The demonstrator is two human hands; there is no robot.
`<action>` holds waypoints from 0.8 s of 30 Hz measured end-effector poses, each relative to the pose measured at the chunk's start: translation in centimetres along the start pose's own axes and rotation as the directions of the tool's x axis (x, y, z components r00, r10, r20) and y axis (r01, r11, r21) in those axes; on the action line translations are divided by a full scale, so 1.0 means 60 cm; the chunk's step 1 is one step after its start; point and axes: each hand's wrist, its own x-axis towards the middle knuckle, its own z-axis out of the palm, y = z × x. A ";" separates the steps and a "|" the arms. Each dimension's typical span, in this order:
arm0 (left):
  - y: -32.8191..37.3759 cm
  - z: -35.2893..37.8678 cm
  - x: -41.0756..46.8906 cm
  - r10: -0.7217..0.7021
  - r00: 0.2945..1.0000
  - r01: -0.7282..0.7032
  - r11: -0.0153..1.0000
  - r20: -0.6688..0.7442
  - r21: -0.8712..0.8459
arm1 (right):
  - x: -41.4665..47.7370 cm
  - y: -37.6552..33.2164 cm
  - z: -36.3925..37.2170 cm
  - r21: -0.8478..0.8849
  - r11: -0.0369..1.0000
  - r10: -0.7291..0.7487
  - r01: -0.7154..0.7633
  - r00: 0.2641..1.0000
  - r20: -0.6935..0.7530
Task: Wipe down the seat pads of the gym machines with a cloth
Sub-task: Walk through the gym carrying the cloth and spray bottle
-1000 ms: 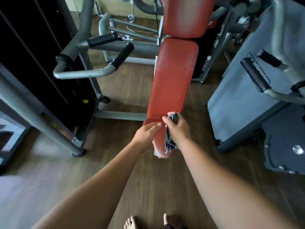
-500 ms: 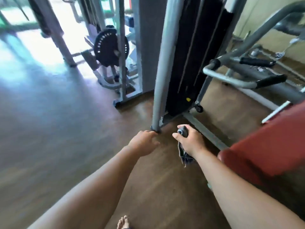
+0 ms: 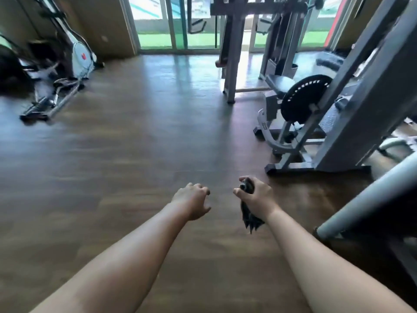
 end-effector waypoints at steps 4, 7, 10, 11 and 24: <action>-0.131 -0.053 0.082 -0.044 0.999 0.044 0.999 -0.006 0.007 | 0.127 -0.101 0.074 -0.013 0.999 -0.047 0.048 0.997 0.063; -0.207 -0.087 0.168 -0.066 0.997 0.066 0.998 -0.028 0.004 | 0.239 -0.148 0.110 -0.016 0.997 -0.071 0.073 0.993 0.090; -0.278 -0.128 0.272 -0.093 0.995 0.092 0.996 -0.039 -0.003 | 0.370 -0.186 0.140 -0.017 0.996 -0.088 0.090 0.991 0.101; -0.303 -0.144 0.310 -0.107 0.993 0.107 0.994 -0.046 -0.008 | 0.419 -0.200 0.148 -0.014 0.995 -0.096 0.098 0.990 0.106; -0.677 -0.365 0.709 -0.352 0.935 0.344 0.931 -0.047 -0.125 | 1.022 -0.491 0.299 -0.029 0.966 -0.240 0.257 0.931 0.274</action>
